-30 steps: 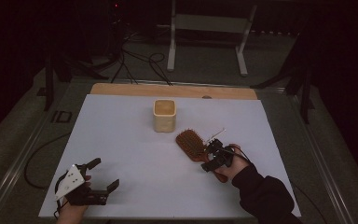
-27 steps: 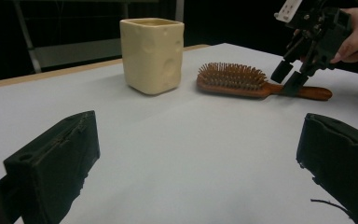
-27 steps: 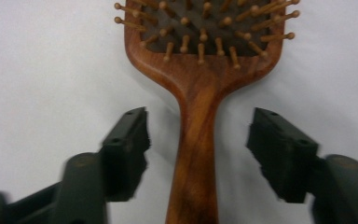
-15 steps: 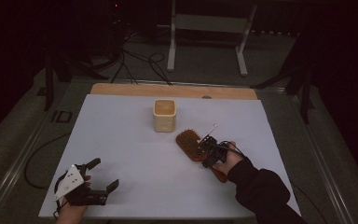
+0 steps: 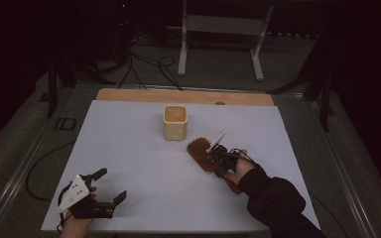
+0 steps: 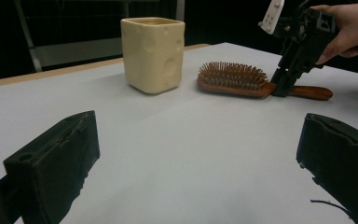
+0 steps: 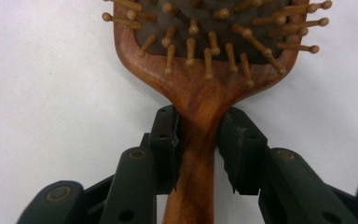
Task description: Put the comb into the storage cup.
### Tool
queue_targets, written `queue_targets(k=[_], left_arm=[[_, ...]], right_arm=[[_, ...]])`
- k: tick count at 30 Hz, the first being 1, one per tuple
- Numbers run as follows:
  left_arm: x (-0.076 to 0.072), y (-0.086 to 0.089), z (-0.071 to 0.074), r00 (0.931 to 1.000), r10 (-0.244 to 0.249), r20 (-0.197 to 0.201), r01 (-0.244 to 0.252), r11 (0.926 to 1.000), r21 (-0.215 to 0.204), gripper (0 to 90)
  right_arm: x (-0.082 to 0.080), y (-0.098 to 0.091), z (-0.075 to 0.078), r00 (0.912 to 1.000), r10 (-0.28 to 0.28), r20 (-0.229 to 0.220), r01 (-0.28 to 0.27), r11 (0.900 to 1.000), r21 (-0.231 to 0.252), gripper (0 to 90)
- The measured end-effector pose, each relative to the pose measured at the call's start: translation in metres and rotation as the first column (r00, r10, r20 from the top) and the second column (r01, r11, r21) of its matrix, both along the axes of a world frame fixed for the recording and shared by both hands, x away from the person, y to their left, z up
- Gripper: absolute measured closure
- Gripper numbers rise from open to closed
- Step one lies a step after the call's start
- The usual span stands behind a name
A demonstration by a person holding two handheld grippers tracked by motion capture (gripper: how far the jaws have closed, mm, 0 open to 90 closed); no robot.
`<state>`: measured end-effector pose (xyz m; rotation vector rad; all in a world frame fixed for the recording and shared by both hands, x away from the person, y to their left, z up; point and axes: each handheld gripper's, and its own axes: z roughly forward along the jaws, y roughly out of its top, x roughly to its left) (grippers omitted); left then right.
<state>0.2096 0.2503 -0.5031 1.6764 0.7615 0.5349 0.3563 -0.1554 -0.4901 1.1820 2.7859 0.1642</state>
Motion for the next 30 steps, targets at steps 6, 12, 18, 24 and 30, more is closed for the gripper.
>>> queue_targets(k=[6, 12, 18, 24, 30], left_arm=[[0.0, 0.0, 0.0, 1.0, -0.001, -0.004, 0.001, 1.0, 0.003, 0.1], [0.0, 0.0, -0.001, 0.9999, -0.003, -0.013, 0.003, 1.0, 0.009, 0.1], [0.001, 0.0, -0.002, 0.9998, 0.001, -0.018, -0.001, 1.0, 0.007, 0.1], [0.001, 0.0, -0.002, 0.9998, 0.004, -0.019, -0.004, 0.9999, 0.01, 0.1], [0.002, 0.0, -0.002, 0.9998, 0.006, -0.021, -0.005, 1.0, 0.007, 0.1]], right_arm=[[0.002, 0.002, -0.001, 0.9997, -0.013, -0.018, 0.013, 0.9999, -0.002, 72.0], [-0.006, -0.004, -0.002, 0.9993, -0.013, 0.036, 0.012, 0.999, 0.044, 73.1], [-0.02, -0.013, -0.005, 0.991, -0.031, 0.131, 0.015, 0.993, 0.117, 73.2], [-0.032, -0.02, -0.009, 0.9728, -0.02, 0.231, -0.019, 0.9862, 0.165, 73.2], [-0.035, -0.029, -0.006, 0.9546, -0.049, 0.294, -0.02, 0.9732, 0.229, 73.2]])
